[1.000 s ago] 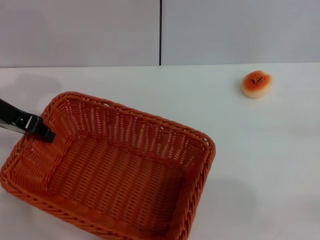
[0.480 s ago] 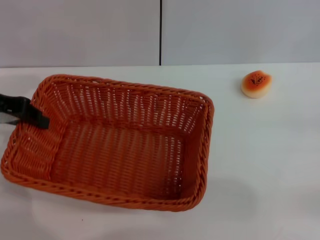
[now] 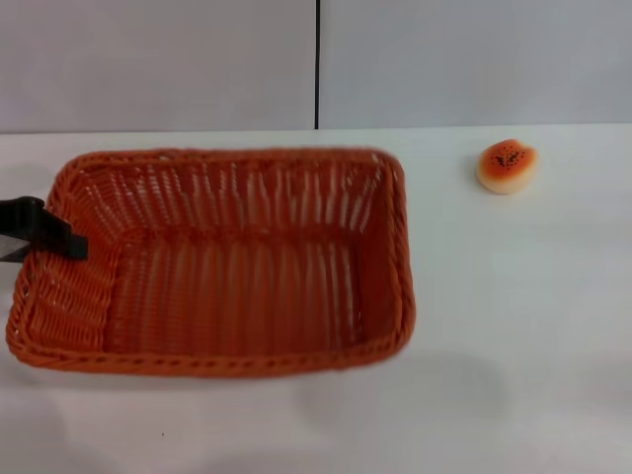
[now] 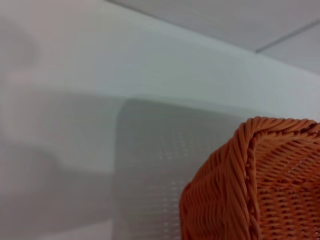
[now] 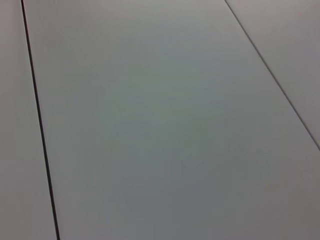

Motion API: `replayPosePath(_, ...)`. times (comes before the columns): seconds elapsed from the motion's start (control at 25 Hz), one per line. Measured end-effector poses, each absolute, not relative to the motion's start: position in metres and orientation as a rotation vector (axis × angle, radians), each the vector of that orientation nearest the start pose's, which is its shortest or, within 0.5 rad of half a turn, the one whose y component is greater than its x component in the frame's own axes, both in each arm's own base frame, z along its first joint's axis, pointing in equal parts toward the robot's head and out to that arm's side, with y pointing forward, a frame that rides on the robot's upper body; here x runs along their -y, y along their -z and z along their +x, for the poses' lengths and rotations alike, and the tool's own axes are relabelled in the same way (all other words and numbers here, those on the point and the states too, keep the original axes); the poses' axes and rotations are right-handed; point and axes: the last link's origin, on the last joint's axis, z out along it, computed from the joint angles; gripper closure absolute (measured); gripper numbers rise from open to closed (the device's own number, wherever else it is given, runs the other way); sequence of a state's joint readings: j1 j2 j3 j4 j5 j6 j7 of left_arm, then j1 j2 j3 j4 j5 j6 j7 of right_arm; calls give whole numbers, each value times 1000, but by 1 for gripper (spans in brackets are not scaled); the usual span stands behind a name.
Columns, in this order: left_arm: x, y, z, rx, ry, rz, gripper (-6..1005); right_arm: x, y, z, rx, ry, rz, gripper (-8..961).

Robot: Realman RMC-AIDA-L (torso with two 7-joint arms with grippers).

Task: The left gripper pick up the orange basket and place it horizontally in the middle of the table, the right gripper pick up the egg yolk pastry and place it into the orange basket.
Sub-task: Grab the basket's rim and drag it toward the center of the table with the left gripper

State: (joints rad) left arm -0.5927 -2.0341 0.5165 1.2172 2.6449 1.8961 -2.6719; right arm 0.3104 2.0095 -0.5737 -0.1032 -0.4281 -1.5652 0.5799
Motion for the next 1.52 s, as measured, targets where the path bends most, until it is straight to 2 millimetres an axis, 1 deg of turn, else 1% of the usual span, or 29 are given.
replayPosePath(0.16,-315,-111,-283,1969,105,-2026,853,-266,-136,388,-453,-1028,-978,261)
replayPosePath(0.32,-308,-108,-290,1997,119,-2007,840,-269,-135,388,-459,-1025,-989,261)
replayPosePath(0.48,-308,-107,-290,1999,123,-2006,822,-271,-135,387,-457,-1028,-994,261)
replayPosePath(0.6,-305,-107,-290,2002,210,-2025,809,-271,-135,387,-456,-1029,-995,261)
replayPosePath(0.68,-304,-107,-291,2001,224,-2026,800,-271,-135,386,-456,-1029,-996,260)
replayPosePath(1.0,-299,-100,-291,2002,219,-2093,765,-272,-134,386,-457,-1030,-1007,260)
replayPosePath(1.28,-301,-94,-287,1969,159,-2150,734,-272,-133,386,-467,-1043,-1007,261)
replayPosePath(1.4,-301,-94,-287,1969,159,-2150,583,-272,-133,386,-471,-1047,-1006,261)
replayPosePath(1.44,-304,-95,-286,1936,138,-2160,533,-272,-133,386,-471,-1047,-1006,261)
replayPosePath(1.52,-308,-102,-287,1903,121,-2147,498,-271,-133,386,-472,-1046,-1007,261)
